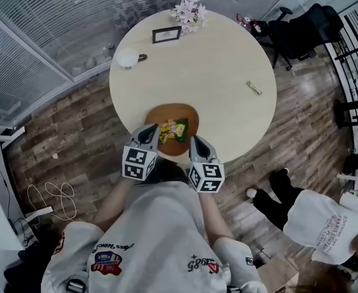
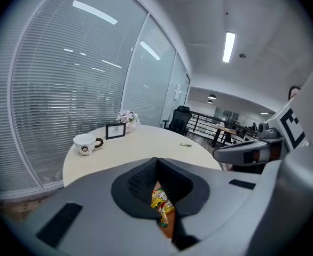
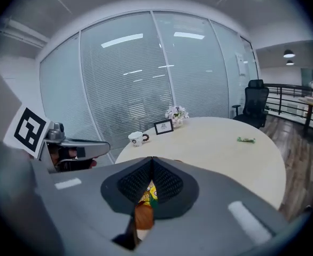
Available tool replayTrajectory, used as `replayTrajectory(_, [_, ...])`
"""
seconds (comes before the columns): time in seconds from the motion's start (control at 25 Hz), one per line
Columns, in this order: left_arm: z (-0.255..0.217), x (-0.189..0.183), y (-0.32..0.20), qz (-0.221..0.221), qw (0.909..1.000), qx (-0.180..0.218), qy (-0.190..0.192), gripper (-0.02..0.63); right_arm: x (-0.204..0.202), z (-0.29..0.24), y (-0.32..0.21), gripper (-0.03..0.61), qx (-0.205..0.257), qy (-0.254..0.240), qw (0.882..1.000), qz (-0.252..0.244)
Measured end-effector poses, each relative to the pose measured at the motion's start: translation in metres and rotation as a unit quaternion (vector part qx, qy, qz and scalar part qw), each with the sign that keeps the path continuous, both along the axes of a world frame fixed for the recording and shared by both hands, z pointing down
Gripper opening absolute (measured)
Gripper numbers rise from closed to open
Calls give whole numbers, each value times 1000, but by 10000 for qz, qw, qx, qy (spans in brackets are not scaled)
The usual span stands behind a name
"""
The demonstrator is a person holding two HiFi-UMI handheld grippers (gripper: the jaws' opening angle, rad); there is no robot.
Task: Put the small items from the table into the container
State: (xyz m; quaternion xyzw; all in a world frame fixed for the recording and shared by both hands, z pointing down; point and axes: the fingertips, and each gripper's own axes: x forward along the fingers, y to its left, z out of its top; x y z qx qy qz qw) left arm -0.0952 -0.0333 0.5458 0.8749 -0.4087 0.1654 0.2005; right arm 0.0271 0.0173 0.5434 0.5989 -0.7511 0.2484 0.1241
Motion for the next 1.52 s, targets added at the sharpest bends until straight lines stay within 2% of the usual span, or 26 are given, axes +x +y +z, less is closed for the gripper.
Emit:
replayTrajectory(0.16, [0,17,10,255,9997,-5,-45,6,14,0,17,2,-30,29,9998,198])
replayTrajectory(0.32, [-2,36,9,391,9992,34,-110,6,31,0,12,2,-14,-3,9997,231])
replayTrajectory(0.48, [4,55,0,306,9995,-45,-40,6,55,8,-4,2,-19,-47,9999,133])
replayTrajectory(0.64, [12,61,-19,23,9995,-185,-240,6,82,27,-35,2,-157,-170,9997,-96])
replayTrajectory(0.84, [-7,93,-30,-491,9980,-267,-305,6,169,38,-80,2,-371,-74,9985,-385])
replayTrajectory(1.08, [-11,135,-42,-864,9943,-389,-485,6,294,74,-156,3,-713,635,9934,-631])
replayTrajectory(1.2, [-8,157,-48,-990,9926,-526,-471,6,343,104,-189,6,-1101,872,9873,-737])
replayTrajectory(1.4, [6,189,-57,-1079,9897,-720,-611,6,401,156,-227,115,-1622,1518,9694,-1046])
replayTrajectory(1.52, [19,204,-63,-1090,9874,-920,-687,6,424,177,-243,135,-1760,1804,9616,-1089])
